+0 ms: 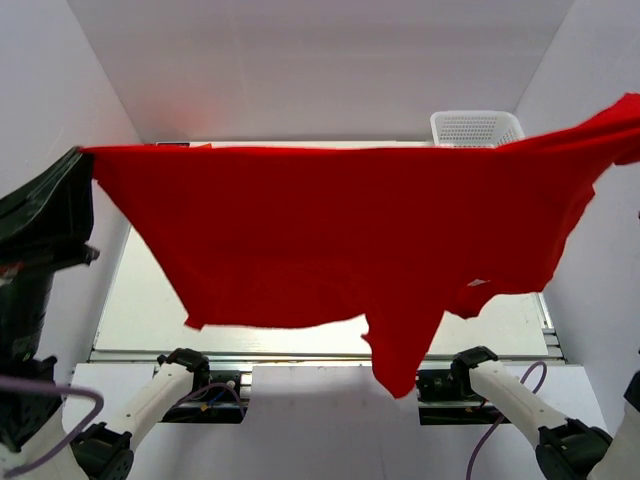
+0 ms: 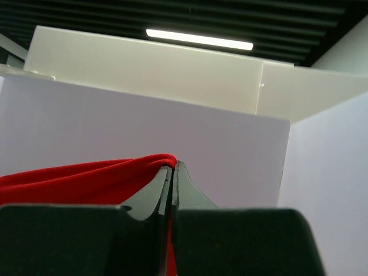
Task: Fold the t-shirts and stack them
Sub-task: Flatten out the tshirt
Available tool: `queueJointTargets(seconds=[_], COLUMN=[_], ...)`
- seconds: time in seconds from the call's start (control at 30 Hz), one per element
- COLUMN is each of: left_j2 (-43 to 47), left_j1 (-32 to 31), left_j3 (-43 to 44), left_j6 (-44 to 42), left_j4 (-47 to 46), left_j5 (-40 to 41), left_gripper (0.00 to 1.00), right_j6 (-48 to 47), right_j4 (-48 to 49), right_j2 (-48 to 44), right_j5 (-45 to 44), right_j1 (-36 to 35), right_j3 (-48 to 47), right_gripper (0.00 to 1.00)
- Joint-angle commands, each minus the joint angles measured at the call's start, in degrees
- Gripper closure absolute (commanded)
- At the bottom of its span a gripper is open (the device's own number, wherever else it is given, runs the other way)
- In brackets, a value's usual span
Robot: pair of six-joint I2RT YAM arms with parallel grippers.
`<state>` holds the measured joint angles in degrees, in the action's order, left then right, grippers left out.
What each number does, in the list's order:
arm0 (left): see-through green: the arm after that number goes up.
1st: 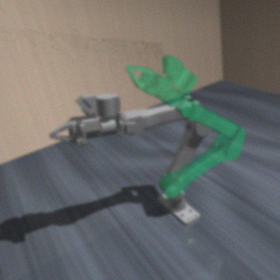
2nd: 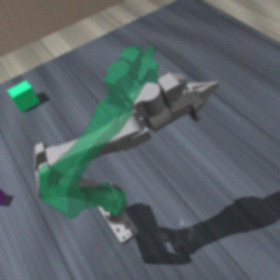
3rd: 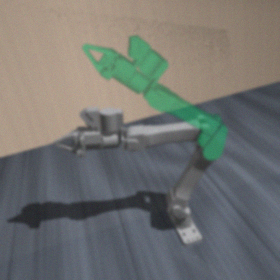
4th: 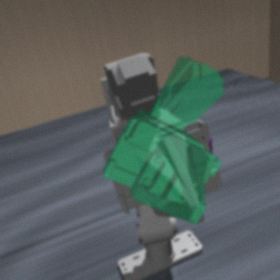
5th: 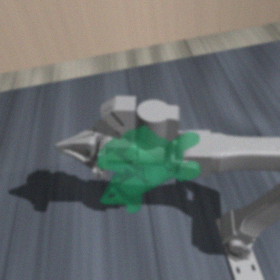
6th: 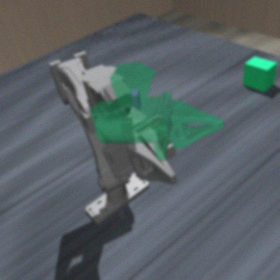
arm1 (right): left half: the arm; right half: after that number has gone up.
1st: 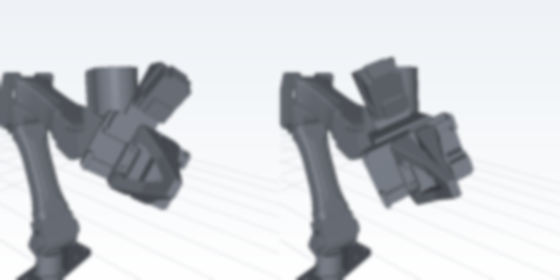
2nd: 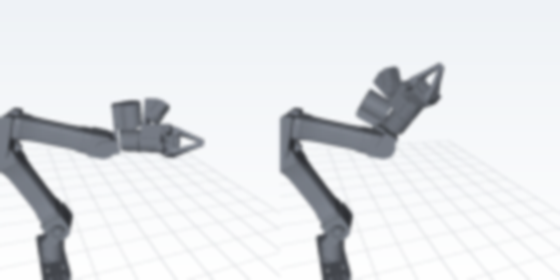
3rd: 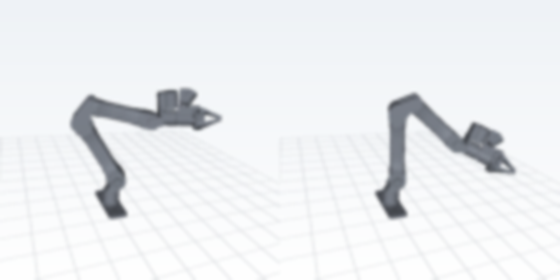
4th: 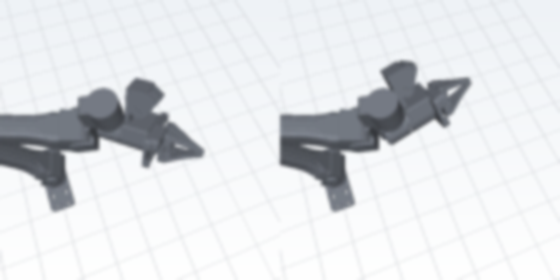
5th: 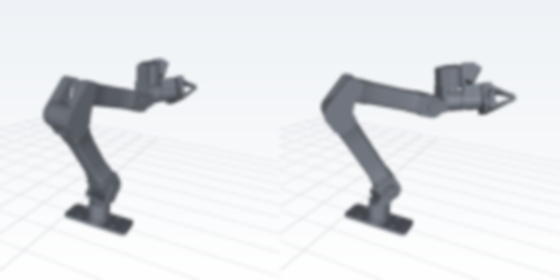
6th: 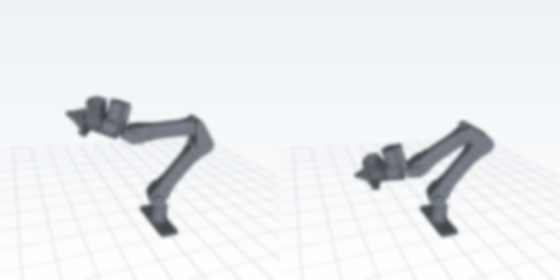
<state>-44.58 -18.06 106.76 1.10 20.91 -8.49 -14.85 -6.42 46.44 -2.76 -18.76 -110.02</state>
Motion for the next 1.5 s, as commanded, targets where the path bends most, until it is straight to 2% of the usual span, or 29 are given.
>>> queueJointTargets(seconds=[0.0, 0.13, 0.33, 0.47, 0.5, 0.57, 0.6, 0.67, 0.73, 0.77, 0.87, 0.9, 0.93, 1.0, 1.03, 1.07, 1.1, 1.13, 1.33, 1.47], left_j2=[1.33, 0.81, -1.74, -5.24, -6.30, -9.37, -11.30, -18.59, -27.43, -30.71, -40.99, -48.42, -52.15, -59.19, -65.83, -68.95, -71.85, -77.01, -87.16, -89.37], left_j1=[0.66, 0.66, 0.66, 0.66, 0.66, 0.66, 0.66, 0.66, 0.66, 0.66, 1.19, 1.19, 1.71, 2.33, 2.33, 2.94, 3.64, 4.26, 6.02, 6.64], left_j3=[1.26, -0.93, -10.50, -22.01, -26.47, -31.76, -33.18, -35.99, -36.80, -37.50, -35.94, -34.44, -32.69, -26.80, -24.69, -19.97, -17.31, -12.50, -0.79, 2.04], left_j6=[0.04, 0.04, 0.04, 0.04, 0.04, 0.04, 0.04, 0.04, 0.04, 0.04, 0.04, 0.04, 0.56, 0.57, 0.57, 0.57, 0.57, 0.57, -0.05, -0.58], left_j4=[0.98, 0.98, -2.52, -7.71, -8.68, -11.22, -11.93, -13.60, -14.92, -15.54, -18.88, -18.36, -17.66, -16.35, -16.34, -15.73, -14.07, -13.44, -14.14, -15.54], left_j5=[-1.62, -1.62, 1.09, 6.19, 9.51, 12.52, 15.49, 17.97, 21.75, 22.37, 25.10, 26.67, 26.68, 27.38, 27.39, 27.39, 27.39, 26.52, 21.50, 20.36], left_gripper=[1.00, 1.00, 1.00, 1.00, 1.00, 1.00, 1.00, 1.00, 1.00, 1.00, 1.00, 1.00, 1.00, 1.00, 1.00, 1.00, 1.00, 1.00, 1.00, 1.00], right_j6=[-2.72, -3.17, -3.43, -3.60, -3.69, -3.43, -3.78, -3.26, -2.99, -2.90, -2.46, -2.46, -2.64, -2.99, -3.25, -3.34, -4.04, -4.39, -5.19, -5.28], right_j4=[2.46, 2.63, 9.74, 16.60, 20.70, 25.54, 26.71, 30.75, 32.51, 32.78, 33.84, 33.58, 33.05, 30.07, 29.27, 27.09, 26.29, 24.89, 23.90, 23.99], right_j2=[-0.47, 0.23, 1.90, 5.33, 6.46, 8.93, 12.24, 15.07, 22.54, 24.56, 39.64, 42.22, 47.21, 55.23, 57.78, 64.50, 66.57, 72.07, 81.43, 85.04], right_j5=[0.40, -0.31, -3.29, -7.16, -7.17, -7.69, -7.69, -8.30, -9.53, -12.15, -16.02, -16.65, -17.27, -18.93, -19.55, -20.86, -22.18, -23.15, -22.90, -22.20], right_j1=[0.31, 0.40, 0.22, 0.39, 0.22, 0.22, 0.22, 0.48, 0.40, 0.31, 0.57, 0.48, 0.48, 0.40, 0.48, 0.48, 0.40, 0.40, 0.39, 0.48], right_j3=[-1.25, 0.24, 12.44, 28.68, 32.89, 37.14, 42.20, 44.62, 46.64, 46.65, 43.94, 42.79, 38.43, 34.71, 29.04, 27.07, 25.22, 19.98, 10.79, 7.11], right_gripper=[1.00, 1.00, 1.00, 1.00, 1.00, 1.00, 1.00, 1.00, 1.00, 1.00, 1.00, 1.00, 1.00, 1.00, 1.00, 1.00, 1.00, 1.00, 1.00, 1.00])
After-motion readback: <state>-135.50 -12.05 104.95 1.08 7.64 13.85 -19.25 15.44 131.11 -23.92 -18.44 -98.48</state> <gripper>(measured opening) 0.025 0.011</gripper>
